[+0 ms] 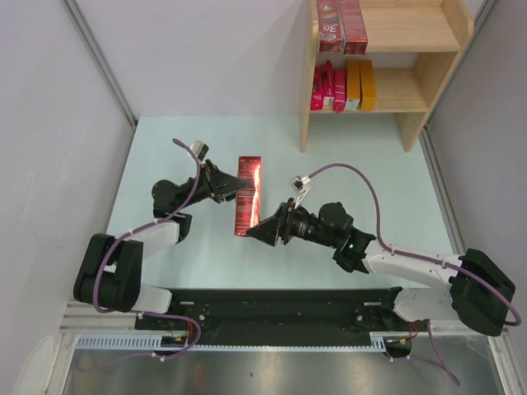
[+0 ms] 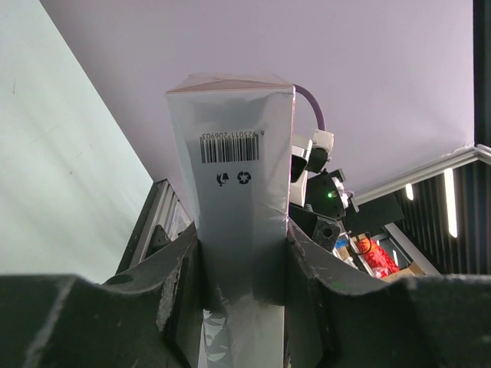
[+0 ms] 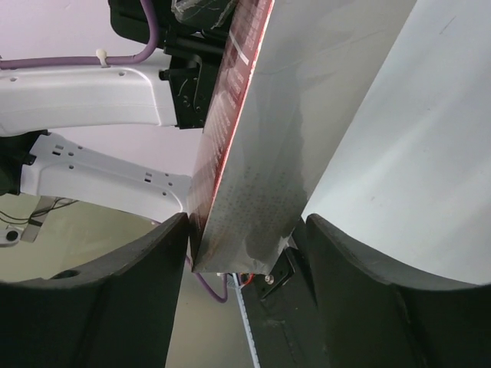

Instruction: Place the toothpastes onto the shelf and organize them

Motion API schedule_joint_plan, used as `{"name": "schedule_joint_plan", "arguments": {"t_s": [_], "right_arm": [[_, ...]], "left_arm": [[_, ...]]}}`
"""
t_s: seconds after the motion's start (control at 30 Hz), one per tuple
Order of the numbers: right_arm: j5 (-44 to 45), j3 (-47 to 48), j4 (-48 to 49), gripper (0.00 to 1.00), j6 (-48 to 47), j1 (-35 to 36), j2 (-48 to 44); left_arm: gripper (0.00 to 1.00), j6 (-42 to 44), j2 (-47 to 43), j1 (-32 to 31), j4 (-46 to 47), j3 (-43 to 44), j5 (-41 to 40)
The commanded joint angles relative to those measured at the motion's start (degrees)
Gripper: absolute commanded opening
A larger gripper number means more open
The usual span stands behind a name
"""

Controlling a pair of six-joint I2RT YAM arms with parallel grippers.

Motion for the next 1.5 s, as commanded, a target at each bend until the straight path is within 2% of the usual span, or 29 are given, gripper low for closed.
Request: {"name": "schedule_joint_plan", "arguments": {"t_s": [0.0,0.07,0.17,0.27,0.43,0.47,0.53,0.57,0.63,0.67,0.7,0.73,0.77,0.8,0.87,1.1,1.17,1.27,1.47], "right_arm": [[1.0,0.1,5.6,0.63,0.8,0.8,0.9],[0.9,0.1,6.0,0.57,1.0,0.9,1.1],[0.9,0.2,6.0,0.42,1.0,1.0,0.8],[1.6,0.1,5.0,0.35,0.6,1.0,-0.1],[3.0,0.1,3.0,0.3,-0.7,1.1,-1.5],[3.1,0.1,2.4,0.29,-0.8,1.1,-2.0],[3.7,0.1,1.8,0.28,-1.4,1.1,-2.7],[3.9,0.1,1.1,0.27,-1.6,1.0,-3.3],[4.6,0.2,0.2,0.27,-2.3,1.0,-4.1],[4.9,0.1,-0.6,0.26,-2.5,1.0,-4.5],[5.2,0.1,-1.2,0.26,-2.7,1.0,-5.2],[5.4,0.1,-1.7,0.26,-3.0,0.9,-5.6],[5.8,0.1,-2.7,0.26,-3.3,0.9,-5.8],[6.0,0.2,-3.3,0.26,-3.7,0.8,-6.6],[6.6,0.2,-5.0,0.25,-4.4,0.5,-7.4],[7.5,0.2,-11.0,0.25,-6.1,-1.0,-11.1],[7.9,0.1,-13.7,0.25,-6.4,-1.6,-12.7],[7.0,0.1,-17.7,0.25,-6.9,-3.3,-15.6],[7.1,1.3,-27.1,0.25,-8.8,-6.7,-20.7]], "left_arm": [[0.38,-0.3,-2.4,0.4,19.8,0.1,0.2],[0.37,-0.4,-2.5,0.4,19.8,0.0,0.2],[0.38,-0.3,-2.7,0.4,19.8,-0.2,0.2],[0.38,0.1,-2.9,0.4,19.8,-0.3,0.2],[0.52,2.7,-4.2,0.4,16.6,0.0,1.2],[0.58,3.8,-5.5,0.4,15.1,0.0,1.4],[0.67,8.8,-7.2,0.4,8.3,-0.1,1.4],[0.78,11.0,-9.7,0.4,1.6,0.0,1.4],[0.89,20.5,-13.1,0.4,-8.1,0.4,-0.2],[0.98,24.8,-17.0,0.4,-21.6,1.6,-1.2],[1.0,34.5,-19.1,0.4,-29.3,2.7,-2.6],[1.0,39.2,-21.0,0.2,-36.6,3.9,-6.6],[1.0,43.3,-24.2,0.2,-49.0,6.5,-8.9],[1.0,49.8,-25.5,0.2,-54.1,7.6,-11.0],[1.0,54.3,-28.4,0.2,-64.9,10.4,-17.9],[1.0,65.3,-32.9,-0.8,-82.9,14.2,-38.9],[1.0,66.2,-32.5,-1.5,-88.3,15.2,-48.3],[1.0,67.3,-31.1,-2.1,-91.8,15.6,-55.1],[1.0,66.1,-28.6,-2.5,-91.4,14.9,-55.6]]}}
